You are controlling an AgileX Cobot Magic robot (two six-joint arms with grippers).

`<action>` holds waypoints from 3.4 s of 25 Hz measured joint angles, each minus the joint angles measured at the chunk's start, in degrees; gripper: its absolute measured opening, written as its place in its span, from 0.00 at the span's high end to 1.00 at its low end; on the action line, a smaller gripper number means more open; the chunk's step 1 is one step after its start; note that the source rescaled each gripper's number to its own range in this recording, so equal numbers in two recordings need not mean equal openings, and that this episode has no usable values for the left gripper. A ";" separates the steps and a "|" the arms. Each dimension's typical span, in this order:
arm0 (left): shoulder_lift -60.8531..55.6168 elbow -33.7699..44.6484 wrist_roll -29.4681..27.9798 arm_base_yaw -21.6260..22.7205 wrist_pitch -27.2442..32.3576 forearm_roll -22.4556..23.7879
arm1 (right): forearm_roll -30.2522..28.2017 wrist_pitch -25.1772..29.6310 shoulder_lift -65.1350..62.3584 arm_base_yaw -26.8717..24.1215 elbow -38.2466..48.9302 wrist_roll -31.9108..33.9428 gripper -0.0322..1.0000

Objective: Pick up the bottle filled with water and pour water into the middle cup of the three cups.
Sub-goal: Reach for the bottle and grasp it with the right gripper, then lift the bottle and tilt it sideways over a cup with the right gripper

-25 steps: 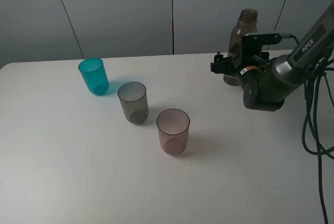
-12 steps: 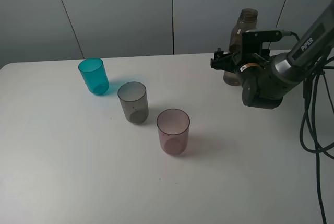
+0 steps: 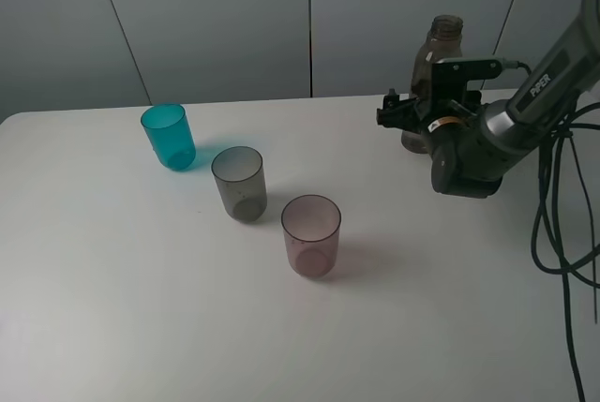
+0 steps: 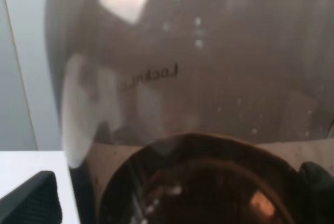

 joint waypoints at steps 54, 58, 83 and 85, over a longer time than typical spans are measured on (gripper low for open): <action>0.00 0.00 -0.20 0.00 0.00 0.00 | -20.83 5.68 -9.81 -0.82 -1.31 4.38 0.96; 0.00 0.00 -0.20 0.00 0.00 0.00 | -29.11 10.49 -10.56 -1.77 -5.49 8.90 0.96; 0.00 0.00 -0.20 0.00 0.00 0.00 | -65.92 10.09 -6.95 -2.11 -14.39 8.59 0.96; 0.00 0.00 -0.20 0.00 0.00 0.00 | -65.92 10.07 -5.85 -2.11 -14.39 6.31 0.96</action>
